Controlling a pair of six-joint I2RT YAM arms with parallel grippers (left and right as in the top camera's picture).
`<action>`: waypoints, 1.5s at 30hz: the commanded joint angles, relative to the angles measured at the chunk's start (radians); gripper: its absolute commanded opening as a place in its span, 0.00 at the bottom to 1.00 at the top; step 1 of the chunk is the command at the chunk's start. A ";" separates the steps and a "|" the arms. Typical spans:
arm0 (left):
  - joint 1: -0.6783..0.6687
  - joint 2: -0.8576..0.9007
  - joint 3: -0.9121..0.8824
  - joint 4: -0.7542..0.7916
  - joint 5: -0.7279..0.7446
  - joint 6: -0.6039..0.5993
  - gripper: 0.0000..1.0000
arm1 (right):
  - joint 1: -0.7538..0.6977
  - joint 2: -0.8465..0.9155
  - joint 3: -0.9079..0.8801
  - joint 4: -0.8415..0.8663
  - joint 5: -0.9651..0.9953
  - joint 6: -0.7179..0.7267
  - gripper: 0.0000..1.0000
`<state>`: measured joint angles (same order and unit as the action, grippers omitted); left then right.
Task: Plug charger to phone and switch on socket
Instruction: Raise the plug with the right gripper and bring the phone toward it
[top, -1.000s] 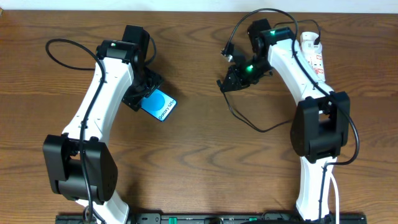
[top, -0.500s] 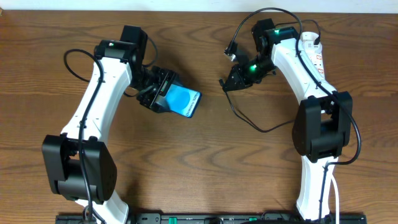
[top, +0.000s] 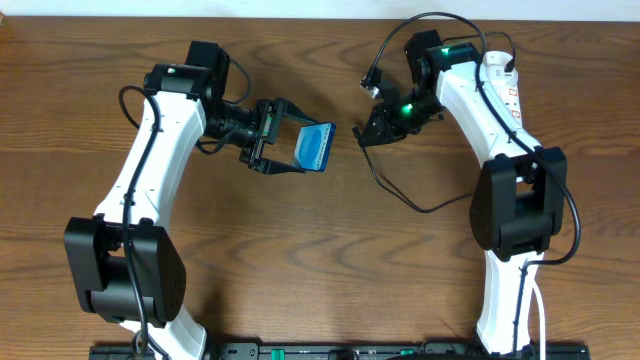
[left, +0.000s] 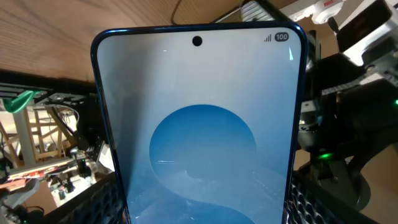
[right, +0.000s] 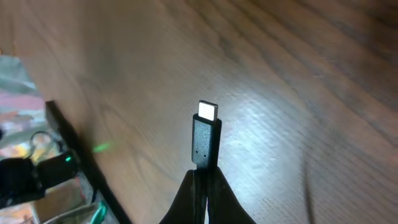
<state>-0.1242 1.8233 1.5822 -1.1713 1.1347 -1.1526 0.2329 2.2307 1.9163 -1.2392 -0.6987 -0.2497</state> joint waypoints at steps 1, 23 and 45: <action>0.006 -0.020 0.001 -0.005 -0.027 -0.010 0.07 | -0.003 -0.020 -0.012 0.044 0.199 0.192 0.01; 0.005 -0.020 0.001 0.006 -0.854 -0.163 0.08 | 0.011 -0.023 -0.075 0.138 0.464 0.533 0.70; 0.005 -0.013 -0.008 0.077 -0.969 -0.325 0.07 | 0.147 -0.039 -0.070 0.470 -0.221 0.556 0.65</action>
<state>-0.1242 1.8233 1.5814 -1.0920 0.1833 -1.4334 0.3489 2.2295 1.8378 -0.7956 -0.8753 0.2447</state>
